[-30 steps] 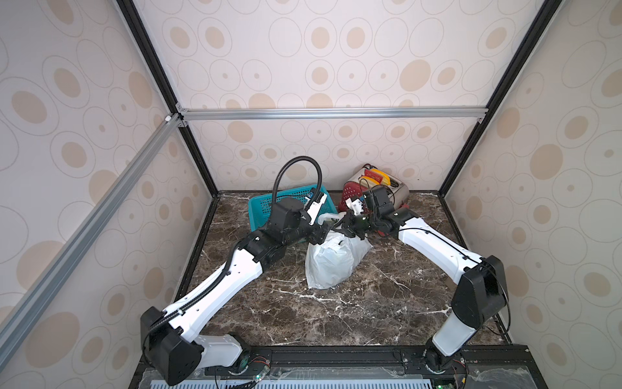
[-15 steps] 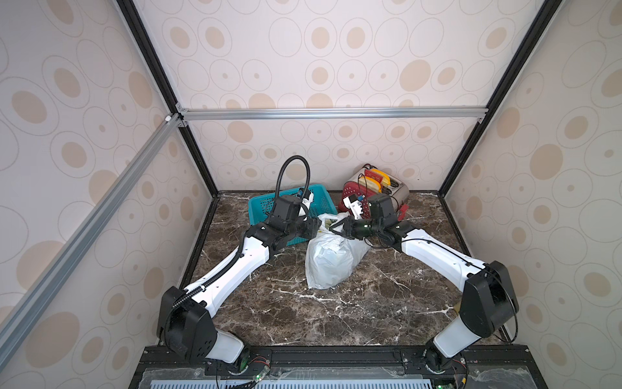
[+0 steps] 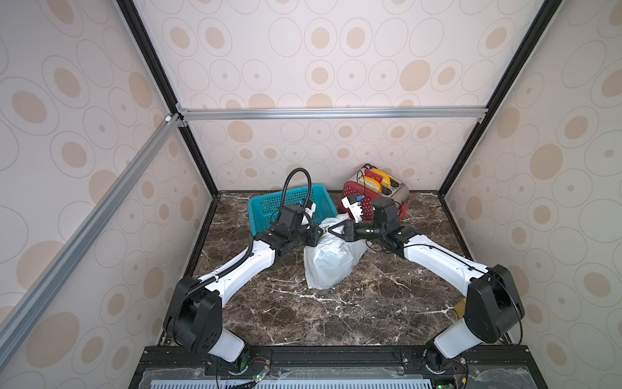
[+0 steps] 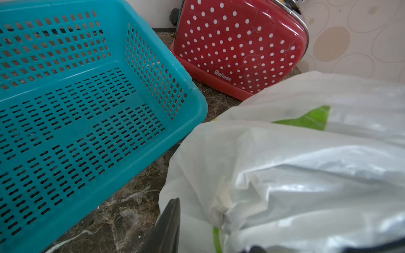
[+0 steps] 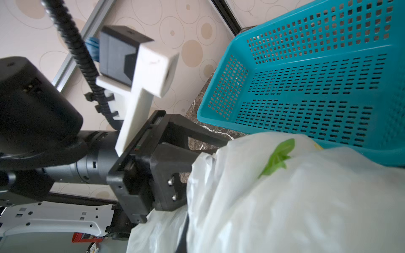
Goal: Place the pineapple into a plastic bag & tie a knot
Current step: Cross the plastic bag at the center of the board.
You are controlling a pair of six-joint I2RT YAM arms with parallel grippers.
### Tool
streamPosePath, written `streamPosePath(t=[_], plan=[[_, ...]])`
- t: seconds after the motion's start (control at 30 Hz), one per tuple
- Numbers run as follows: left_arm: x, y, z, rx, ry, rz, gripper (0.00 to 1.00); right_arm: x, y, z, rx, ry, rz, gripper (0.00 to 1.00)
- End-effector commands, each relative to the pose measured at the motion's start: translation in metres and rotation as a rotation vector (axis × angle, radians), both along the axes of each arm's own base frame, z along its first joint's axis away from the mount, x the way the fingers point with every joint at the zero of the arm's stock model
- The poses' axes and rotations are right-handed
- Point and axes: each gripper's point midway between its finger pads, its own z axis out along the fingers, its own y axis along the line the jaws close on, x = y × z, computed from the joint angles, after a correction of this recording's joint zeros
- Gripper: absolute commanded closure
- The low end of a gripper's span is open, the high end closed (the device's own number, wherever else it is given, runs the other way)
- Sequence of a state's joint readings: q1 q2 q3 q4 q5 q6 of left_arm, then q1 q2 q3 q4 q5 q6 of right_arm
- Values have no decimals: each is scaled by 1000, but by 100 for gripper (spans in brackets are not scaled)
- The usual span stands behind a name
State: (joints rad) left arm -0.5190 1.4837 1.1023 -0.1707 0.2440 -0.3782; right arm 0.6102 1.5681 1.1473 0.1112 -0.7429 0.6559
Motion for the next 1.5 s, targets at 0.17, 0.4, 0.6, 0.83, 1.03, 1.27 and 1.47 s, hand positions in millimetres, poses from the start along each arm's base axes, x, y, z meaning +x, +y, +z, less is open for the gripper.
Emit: streamPosePath(t=[0.17,0.4,0.6,0.83,1.03,1.27,1.47], plan=[[-17,-26,-3,-156,-7,-151,58,-32,20,101,356,-162,302,100],[-7,-24,12,-144,-164,-158,55,-50,21,102,381,-43,461,100],[-22,0,4,-17,-309,-168,52,-47,6,101,355,-54,403,100],[-49,15,33,85,-545,-260,58,-38,1,71,265,-11,345,100],[-72,18,64,129,-714,-345,72,-34,3,68,255,1,344,100],[-78,6,98,102,-817,-424,83,-35,4,68,248,15,355,100],[-77,-14,89,68,-788,-537,89,-36,7,72,251,10,360,100]])
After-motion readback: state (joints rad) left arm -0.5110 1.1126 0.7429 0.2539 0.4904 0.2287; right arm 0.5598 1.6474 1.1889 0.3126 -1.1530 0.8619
